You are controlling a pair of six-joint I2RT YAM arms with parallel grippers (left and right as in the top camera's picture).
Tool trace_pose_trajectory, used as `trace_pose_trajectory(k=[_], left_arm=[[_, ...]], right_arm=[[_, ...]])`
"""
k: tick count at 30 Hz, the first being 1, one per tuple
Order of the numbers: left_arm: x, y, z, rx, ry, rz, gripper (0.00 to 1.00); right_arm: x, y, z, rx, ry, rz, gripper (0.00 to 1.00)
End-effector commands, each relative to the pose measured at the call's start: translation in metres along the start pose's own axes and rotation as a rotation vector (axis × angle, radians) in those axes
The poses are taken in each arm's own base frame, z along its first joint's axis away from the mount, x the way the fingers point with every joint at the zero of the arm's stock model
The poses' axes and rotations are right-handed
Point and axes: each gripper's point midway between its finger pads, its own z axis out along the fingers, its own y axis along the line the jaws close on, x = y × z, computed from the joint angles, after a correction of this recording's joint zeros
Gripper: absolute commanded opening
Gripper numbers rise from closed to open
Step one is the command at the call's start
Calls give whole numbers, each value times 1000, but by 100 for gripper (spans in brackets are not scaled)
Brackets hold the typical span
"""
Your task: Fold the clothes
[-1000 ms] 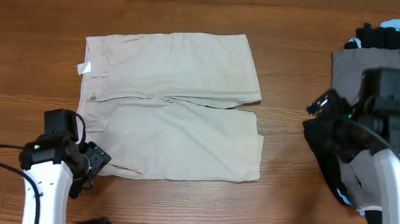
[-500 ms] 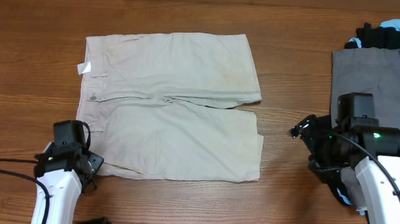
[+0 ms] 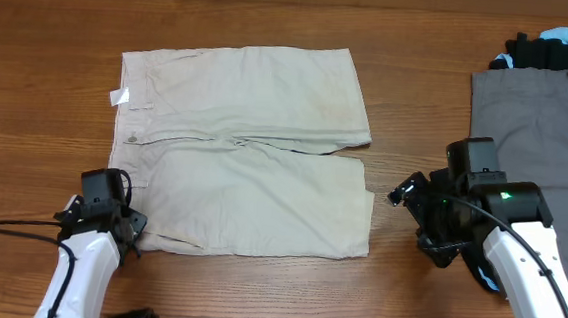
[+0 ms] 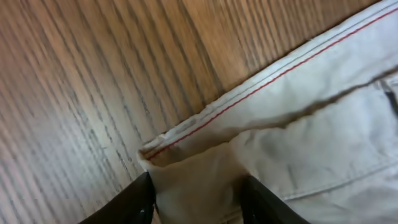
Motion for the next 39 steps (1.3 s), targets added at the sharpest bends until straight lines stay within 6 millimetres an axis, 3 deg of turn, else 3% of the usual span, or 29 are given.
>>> trace_pose_trajectory(k=[1, 2, 6, 8, 18, 27, 33, 39], left_arm=[[15, 12, 13, -65, 56, 9, 43], [16, 13, 14, -72, 62, 11, 40], [22, 15, 15, -78, 93, 47, 11], [26, 14, 14, -66, 115, 68, 4], [41, 28, 10, -115, 191, 128, 5], [46, 24, 10, -87, 218, 141, 7], [46, 24, 10, -87, 219, 141, 8], [46, 24, 10, -85, 221, 140, 9]], right_arm=[[4, -1, -1, -2, 2, 13, 100], [5, -2, -1, 1, 6, 14, 100], [12, -8, -1, 23, 38, 25, 100], [15, -11, -2, 35, 49, 30, 100], [30, -12, 3, 56, 90, 17, 100], [66, -15, 59, 56, 156, 41, 99], [62, -15, 90, 5, 111, 109, 85], [57, -29, 118, -22, 85, 201, 82]])
